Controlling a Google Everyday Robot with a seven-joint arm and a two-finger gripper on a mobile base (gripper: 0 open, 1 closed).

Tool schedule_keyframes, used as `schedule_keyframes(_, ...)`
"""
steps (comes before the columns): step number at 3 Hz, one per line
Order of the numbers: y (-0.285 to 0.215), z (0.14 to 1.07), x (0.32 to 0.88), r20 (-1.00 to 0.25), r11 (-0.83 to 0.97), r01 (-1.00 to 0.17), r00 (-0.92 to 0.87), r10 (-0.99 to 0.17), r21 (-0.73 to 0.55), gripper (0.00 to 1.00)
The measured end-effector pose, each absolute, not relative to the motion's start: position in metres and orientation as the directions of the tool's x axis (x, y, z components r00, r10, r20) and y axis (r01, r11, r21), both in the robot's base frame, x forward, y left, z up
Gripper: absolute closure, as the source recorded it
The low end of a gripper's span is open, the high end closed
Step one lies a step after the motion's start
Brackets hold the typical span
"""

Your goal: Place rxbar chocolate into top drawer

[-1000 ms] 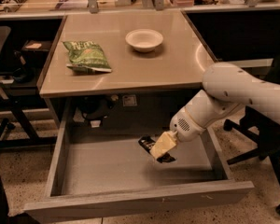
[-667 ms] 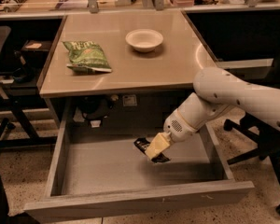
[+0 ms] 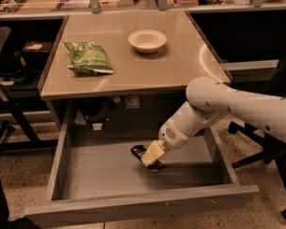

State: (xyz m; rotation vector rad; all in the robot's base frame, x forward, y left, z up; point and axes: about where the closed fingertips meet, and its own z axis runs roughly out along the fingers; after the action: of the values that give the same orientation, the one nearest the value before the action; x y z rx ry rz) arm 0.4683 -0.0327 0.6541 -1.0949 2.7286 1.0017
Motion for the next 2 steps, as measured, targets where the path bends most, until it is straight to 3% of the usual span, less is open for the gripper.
schedule_keyframes(1, -0.0276, 0.6437, 0.461, -0.245, 0.547, -0.627, -0.751, -0.613, 0.555, 1.0)
schedule_keyframes(2, -0.0276, 0.6436, 0.461, -0.244, 0.547, -0.627, -0.751, -0.613, 0.556, 0.81)
